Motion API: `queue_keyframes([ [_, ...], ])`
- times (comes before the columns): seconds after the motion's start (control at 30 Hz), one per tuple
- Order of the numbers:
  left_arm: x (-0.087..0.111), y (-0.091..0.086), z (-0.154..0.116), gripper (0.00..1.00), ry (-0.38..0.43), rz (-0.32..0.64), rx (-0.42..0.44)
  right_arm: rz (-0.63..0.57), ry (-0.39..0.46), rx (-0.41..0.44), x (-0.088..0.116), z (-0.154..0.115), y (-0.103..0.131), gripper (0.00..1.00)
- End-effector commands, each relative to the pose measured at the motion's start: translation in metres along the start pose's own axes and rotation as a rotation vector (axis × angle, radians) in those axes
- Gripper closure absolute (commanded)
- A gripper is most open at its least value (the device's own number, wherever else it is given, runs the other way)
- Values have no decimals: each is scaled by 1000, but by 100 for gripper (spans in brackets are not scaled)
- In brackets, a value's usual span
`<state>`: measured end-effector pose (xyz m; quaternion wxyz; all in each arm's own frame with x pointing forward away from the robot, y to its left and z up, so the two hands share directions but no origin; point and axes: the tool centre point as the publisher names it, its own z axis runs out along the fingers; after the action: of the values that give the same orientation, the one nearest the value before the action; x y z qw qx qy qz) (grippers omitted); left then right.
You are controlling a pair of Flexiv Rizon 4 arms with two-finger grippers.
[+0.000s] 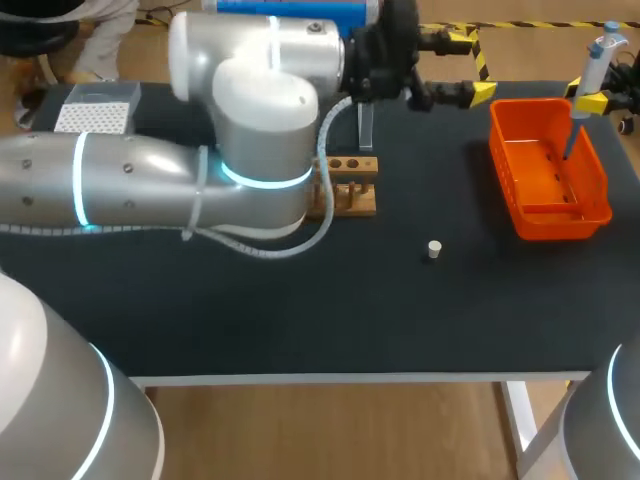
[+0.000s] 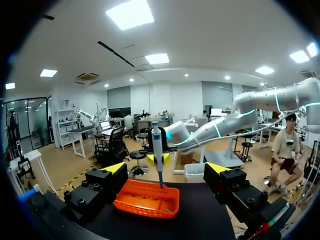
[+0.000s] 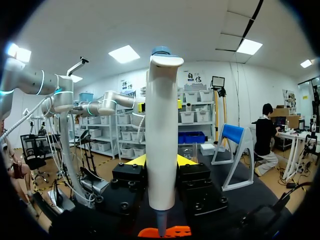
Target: Invert the test tube, pick up the pipette, mount the tip to pipette, aspirate from beaker and dispense into the tube, eject the tip, return the pipette, and cap with the stopper.
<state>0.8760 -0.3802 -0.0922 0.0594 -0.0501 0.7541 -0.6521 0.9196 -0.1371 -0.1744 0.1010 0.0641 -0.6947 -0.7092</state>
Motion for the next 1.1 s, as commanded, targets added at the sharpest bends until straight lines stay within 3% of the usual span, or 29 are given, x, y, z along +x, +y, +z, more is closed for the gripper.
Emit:
queue_keyframes([
  [0.03, 15, 8, -41, 0, -28, 26, 137, 0, 5, 1, -1, -2, 0, 100],
  [0.23, 19, 20, -75, 0, -50, 54, 141, 0, 5, 1, -1, -2, 0, 100],
  [0.6, 16, 56, -127, 0, -70, 24, 177, 0, 5, 1, -1, -2, 0, 100],
  [0.93, 4, 62, -154, 0, -52, 51, 214, 0, 5, 1, -1, -2, 0, 100],
  [1.1, 0, 66, -158, 0, -70, 9, 207, 0, 5, 1, -1, -2, 0, 100],
])
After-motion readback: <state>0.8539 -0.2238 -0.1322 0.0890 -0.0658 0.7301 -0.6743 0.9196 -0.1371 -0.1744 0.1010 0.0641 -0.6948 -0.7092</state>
